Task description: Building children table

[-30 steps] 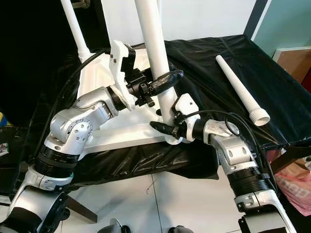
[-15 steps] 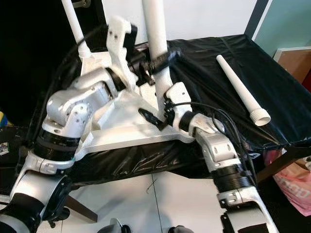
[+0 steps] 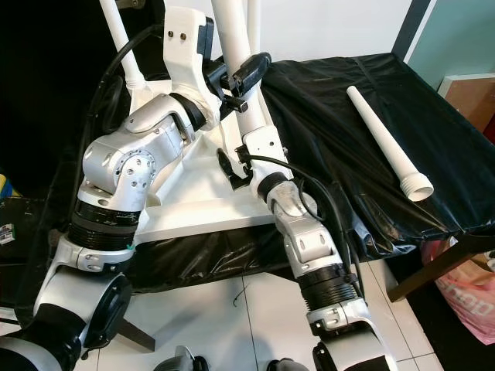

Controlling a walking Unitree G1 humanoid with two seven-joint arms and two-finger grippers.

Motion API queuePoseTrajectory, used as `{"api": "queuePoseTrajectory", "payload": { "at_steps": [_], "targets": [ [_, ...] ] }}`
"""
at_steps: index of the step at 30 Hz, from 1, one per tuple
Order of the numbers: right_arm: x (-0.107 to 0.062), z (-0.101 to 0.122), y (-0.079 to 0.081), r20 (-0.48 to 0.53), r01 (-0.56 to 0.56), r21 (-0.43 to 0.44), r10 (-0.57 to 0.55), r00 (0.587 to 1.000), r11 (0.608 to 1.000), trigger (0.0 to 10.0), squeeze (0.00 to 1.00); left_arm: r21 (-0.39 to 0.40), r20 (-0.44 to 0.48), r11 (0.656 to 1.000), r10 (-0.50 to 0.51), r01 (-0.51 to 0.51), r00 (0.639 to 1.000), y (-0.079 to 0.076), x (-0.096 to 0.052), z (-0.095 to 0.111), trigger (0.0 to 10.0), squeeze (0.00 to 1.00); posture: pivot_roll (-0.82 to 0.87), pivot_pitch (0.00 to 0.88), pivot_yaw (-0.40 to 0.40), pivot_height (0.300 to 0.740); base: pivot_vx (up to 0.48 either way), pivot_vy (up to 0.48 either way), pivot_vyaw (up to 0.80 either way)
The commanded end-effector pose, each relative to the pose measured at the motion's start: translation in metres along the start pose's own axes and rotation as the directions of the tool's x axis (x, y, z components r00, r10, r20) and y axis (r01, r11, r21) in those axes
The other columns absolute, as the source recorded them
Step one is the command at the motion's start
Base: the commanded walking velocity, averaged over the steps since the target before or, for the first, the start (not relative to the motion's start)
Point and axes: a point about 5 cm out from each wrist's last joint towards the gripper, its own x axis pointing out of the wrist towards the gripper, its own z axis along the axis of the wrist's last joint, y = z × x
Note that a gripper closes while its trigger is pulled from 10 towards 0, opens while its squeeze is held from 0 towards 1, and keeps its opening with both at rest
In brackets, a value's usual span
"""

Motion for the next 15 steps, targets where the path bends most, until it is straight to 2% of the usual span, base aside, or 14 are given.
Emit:
{"api": "queuePoseTrajectory", "payload": {
  "at_steps": [1,10,12,13,14,15],
  "targets": [
    [0.0023,0.0006,-0.0008,0.000,0.038,-0.014,-0.038,0.999,0.999,10.0,0.00,0.030,0.010,0.999,0.015,-0.015,1.000,-0.0046,0.0020,0.0070,10.0,0.00,0.08,0.082,-0.028,0.740,0.000,0.000,0.00],
    [0.0072,0.0035,0.0002,0.016,0.083,-0.049,-0.082,0.996,0.995,10.0,0.00,0.034,0.002,0.999,0.023,-0.023,1.000,-0.0109,0.0052,0.0066,10.0,0.00,0.08,0.080,-0.038,0.740,0.000,0.000,0.00],
    [0.0091,0.0074,-0.0026,0.035,0.102,-0.068,-0.100,0.994,0.992,9.2,0.00,0.032,0.002,0.999,0.024,-0.024,1.000,-0.0115,0.0070,0.0057,10.0,0.00,0.07,0.079,-0.042,0.740,0.000,0.000,0.00],
    [0.0091,0.0074,-0.0026,0.035,0.102,-0.068,-0.100,0.994,0.992,9.2,0.00,0.032,0.002,0.999,0.024,-0.024,1.000,-0.0115,0.0070,0.0057,10.0,0.00,0.07,0.079,-0.042,0.740,0.000,0.000,0.00],
    [0.0099,0.0086,-0.0029,0.041,0.109,-0.070,-0.107,0.993,0.992,7.1,0.00,0.031,0.004,0.999,0.022,-0.022,1.000,-0.0122,0.0075,0.0055,10.0,0.00,0.07,0.079,-0.043,0.740,0.000,0.000,0.00],
    [0.0099,0.0086,-0.0029,0.041,0.109,-0.070,-0.107,0.993,0.992,7.1,0.00,0.031,0.004,0.999,0.022,-0.022,1.000,-0.0122,0.0075,0.0055,10.0,0.00,0.07,0.079,-0.043,0.740,0.000,0.000,0.00]
  ]
}}
